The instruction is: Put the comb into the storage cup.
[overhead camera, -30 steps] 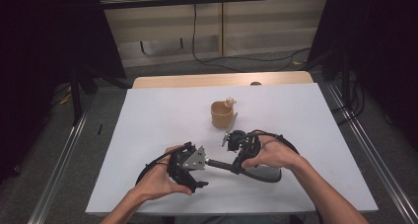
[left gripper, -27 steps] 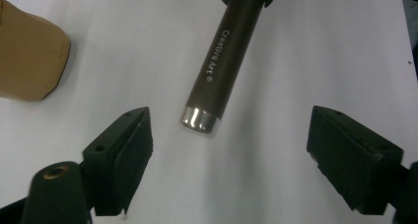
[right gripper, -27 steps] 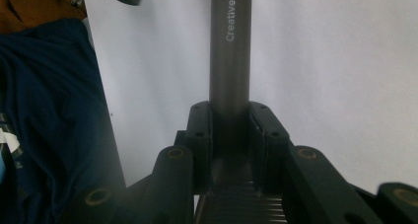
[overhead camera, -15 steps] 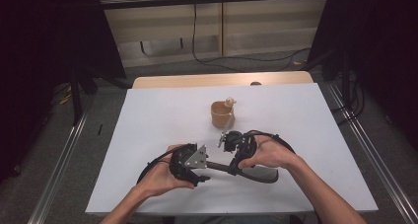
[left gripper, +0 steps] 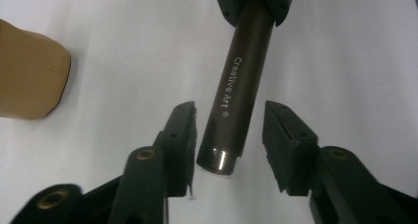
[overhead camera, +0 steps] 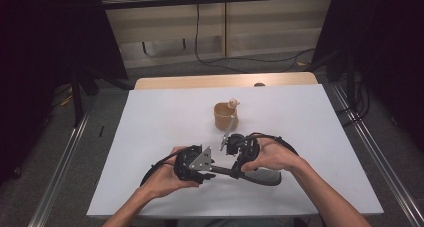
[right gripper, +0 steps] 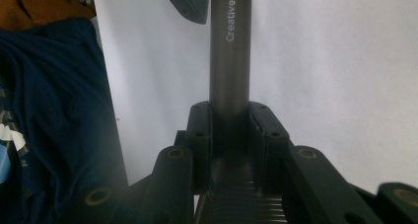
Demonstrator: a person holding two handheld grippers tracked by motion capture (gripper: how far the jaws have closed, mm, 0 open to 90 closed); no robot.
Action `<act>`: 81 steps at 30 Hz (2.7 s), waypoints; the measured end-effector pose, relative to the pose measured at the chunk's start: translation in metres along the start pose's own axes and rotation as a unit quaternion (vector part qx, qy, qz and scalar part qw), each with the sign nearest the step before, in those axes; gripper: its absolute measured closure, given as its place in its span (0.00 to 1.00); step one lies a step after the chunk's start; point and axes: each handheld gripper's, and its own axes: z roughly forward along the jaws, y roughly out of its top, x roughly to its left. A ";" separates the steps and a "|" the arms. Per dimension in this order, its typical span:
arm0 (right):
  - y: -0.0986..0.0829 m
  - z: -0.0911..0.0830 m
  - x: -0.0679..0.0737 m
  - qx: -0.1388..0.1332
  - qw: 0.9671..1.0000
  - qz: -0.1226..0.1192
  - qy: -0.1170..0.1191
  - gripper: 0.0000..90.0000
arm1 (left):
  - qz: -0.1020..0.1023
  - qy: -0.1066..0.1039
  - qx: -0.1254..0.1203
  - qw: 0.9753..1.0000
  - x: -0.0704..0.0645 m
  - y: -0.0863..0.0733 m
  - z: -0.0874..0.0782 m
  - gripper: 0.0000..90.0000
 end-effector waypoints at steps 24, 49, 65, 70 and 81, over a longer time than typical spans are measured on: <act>0.002 0.004 0.000 -0.002 1.000 -0.006 0.010 0.81 | 0.040 -0.004 0.023 0.999 -0.001 0.002 0.004 0.74; 0.003 0.007 -0.001 -0.002 1.000 -0.007 0.023 0.81 | 0.053 -0.017 0.039 0.998 -0.004 0.005 0.008 0.77; 0.005 0.003 0.001 -0.015 0.999 -0.028 0.033 0.80 | 0.034 -0.041 0.051 0.997 -0.008 0.007 0.006 0.81; 0.004 0.003 0.000 -0.013 0.999 -0.024 0.034 0.79 | 0.025 -0.042 0.043 0.998 -0.007 0.006 0.006 0.81; 0.000 -0.014 -0.002 -0.067 0.998 0.003 0.008 0.48 | -0.008 -0.037 0.023 0.999 -0.001 -0.001 0.001 0.81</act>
